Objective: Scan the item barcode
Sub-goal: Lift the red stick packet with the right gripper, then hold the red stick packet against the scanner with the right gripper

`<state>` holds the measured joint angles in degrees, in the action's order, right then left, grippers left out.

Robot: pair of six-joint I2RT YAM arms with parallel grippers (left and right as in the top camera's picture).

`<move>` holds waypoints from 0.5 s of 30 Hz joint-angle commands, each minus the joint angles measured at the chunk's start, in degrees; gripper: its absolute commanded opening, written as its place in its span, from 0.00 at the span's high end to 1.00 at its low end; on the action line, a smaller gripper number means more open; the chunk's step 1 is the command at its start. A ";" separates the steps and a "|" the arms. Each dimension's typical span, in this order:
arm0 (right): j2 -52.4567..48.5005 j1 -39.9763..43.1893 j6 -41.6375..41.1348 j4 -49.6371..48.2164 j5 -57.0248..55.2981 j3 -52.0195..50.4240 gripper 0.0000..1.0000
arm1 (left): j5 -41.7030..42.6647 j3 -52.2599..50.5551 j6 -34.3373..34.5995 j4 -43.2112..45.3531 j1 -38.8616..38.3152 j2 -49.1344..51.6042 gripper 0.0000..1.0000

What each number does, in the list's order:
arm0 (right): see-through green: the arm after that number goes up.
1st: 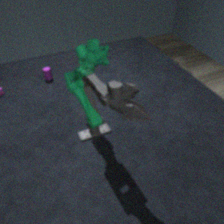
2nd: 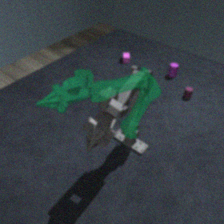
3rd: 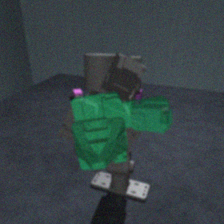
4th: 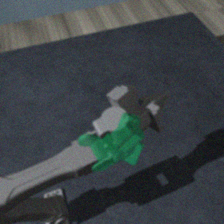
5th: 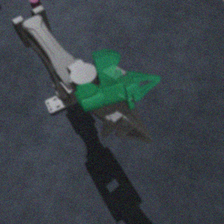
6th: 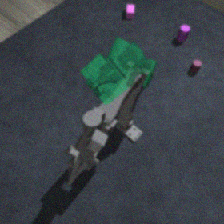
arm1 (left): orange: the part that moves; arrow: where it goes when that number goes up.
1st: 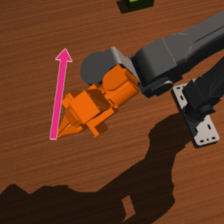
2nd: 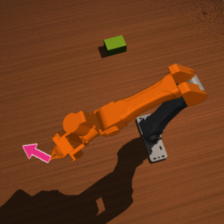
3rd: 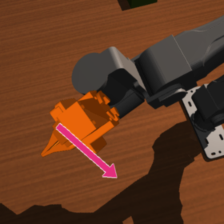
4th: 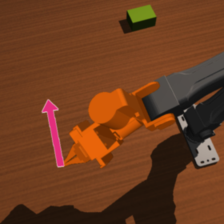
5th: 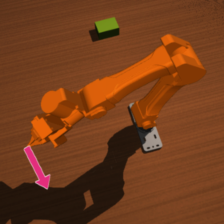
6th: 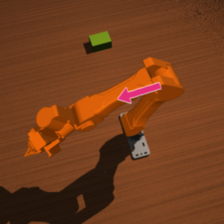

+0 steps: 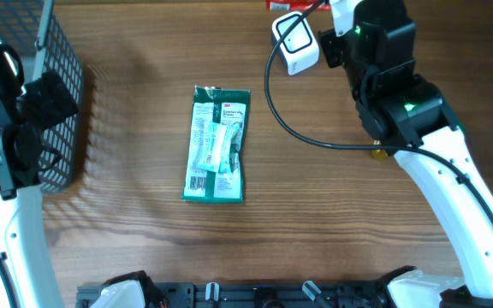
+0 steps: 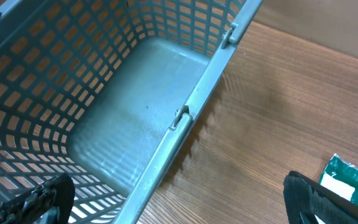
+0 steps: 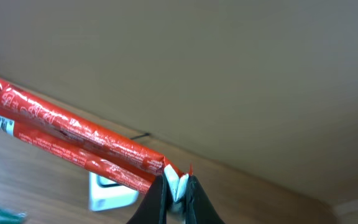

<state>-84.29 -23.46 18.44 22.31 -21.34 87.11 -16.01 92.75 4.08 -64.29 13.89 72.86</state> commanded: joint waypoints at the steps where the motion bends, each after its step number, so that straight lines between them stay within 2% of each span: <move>1: -2.56 0.09 11.96 -0.68 -1.86 0.37 0.96 | 0.11 0.15 -0.68 0.15 0.22 -0.09 0.00; 5: -6.78 0.20 18.16 -1.84 -5.77 0.37 0.96 | 0.11 0.15 -0.68 0.15 0.22 -0.09 0.00; 9: -12.28 0.31 23.85 -7.04 -10.45 0.37 0.96 | 0.11 0.15 -0.68 0.15 0.22 -0.09 0.00; 14: -19.52 0.31 33.09 -15.41 -15.04 0.37 0.96 | 0.11 0.15 -0.68 0.15 0.22 -0.09 0.00; 15: -21.70 0.35 35.76 -19.65 -17.64 0.37 0.96 | 0.11 0.15 -0.68 0.15 0.22 -0.09 0.00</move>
<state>-102.28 -23.42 46.78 7.66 -32.95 87.09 -16.01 92.75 4.08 -64.31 13.89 72.86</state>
